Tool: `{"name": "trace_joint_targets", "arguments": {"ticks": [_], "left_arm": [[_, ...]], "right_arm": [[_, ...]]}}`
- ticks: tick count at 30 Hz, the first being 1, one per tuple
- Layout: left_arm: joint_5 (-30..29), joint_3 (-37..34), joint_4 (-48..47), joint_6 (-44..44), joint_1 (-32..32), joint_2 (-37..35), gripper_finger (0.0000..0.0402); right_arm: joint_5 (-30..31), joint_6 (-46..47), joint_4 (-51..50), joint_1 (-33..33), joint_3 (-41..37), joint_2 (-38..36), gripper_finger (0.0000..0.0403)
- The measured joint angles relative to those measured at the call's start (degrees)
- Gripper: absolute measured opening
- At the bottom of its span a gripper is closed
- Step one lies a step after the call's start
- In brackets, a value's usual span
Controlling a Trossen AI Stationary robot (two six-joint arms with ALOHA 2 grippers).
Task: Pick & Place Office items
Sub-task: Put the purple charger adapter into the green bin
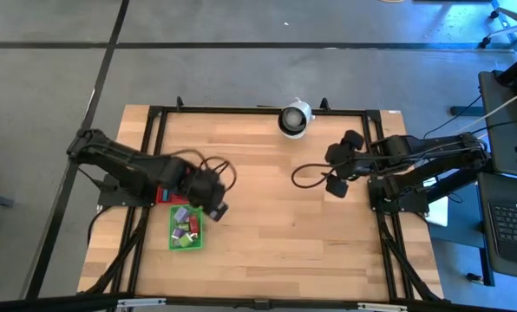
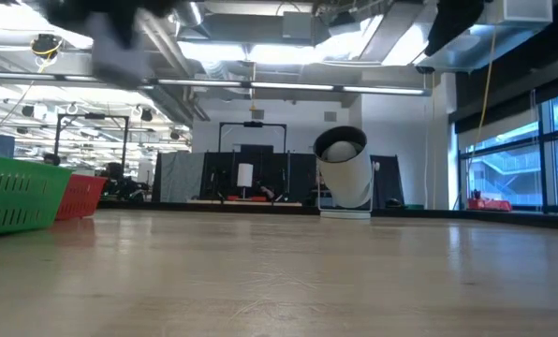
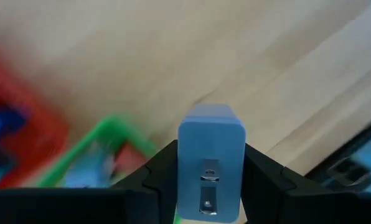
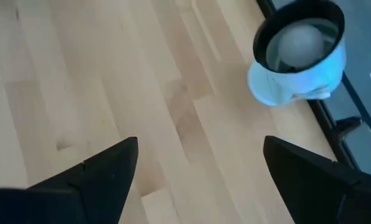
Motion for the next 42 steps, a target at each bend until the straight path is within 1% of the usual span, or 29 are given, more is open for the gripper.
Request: {"name": "trace_joint_targets", "arguments": {"ticks": [2,6,12,16,20,25,30,32,34,37,39,42], "left_arm": [[0.0,-0.4,-3.4,-5.2,-3.4,0.1,0.0129],[0.1,-3.9,-3.7,-14.4,-9.1,0.5,0.0129],[0.9,-10.1,-3.4,-26.9,-14.0,0.5,0.0129],[1.9,-12.2,-3.3,-30.5,-15.7,0.5,0.0129],[0.1,-14.1,-3.4,-32.9,-16.8,0.5,0.013],[0.0,-14.9,-3.3,-33.5,-17.1,0.6,0.0139],[0.1,-14.9,-3.3,-30.7,-16.9,0.6,0.0172],[1.4,-14.6,-3.4,-28.1,-16.5,0.6,0.0184],[4.2,-13.8,-3.3,-24.2,-15.8,0.6,0.0193],[8.0,-12.5,-3.3,-21.1,-14.8,0.6,0.0197],[8.3,-11.6,-3.3,-20.7,-14.4,0.6,0.0195],[6.6,-10.1,-3.4,-20.6,-14.2,0.6,0.0188]], "right_arm": [[0.1,0.8,-0.5,0.0,0.0,-0.1,0.0347],[0.7,0.6,-0.4,0.0,0.0,-0.1,0.0347],[2.9,-1.0,-0.3,0.0,0.0,-0.1,0.0347],[3.4,-1.0,-0.3,0.0,0.0,-0.1,0.0347],[3.3,-1.0,-0.3,0.0,0.0,-0.1,0.0347],[3.2,0.7,-0.3,0.0,0.0,-0.1,0.0347],[3.2,1.5,-0.3,0.0,0.0,-0.1,0.0347],[3.2,2.2,-0.3,0.0,0.0,-0.1,0.0347],[3.2,2.4,-0.3,0.0,0.0,-0.1,0.0347],[3.2,2.2,-0.3,0.0,0.0,-0.1,0.0347],[3.2,2.1,-0.3,0.0,0.0,-0.1,0.0347],[3.7,2.0,-0.3,0.0,0.0,-0.1,0.0347]]}}
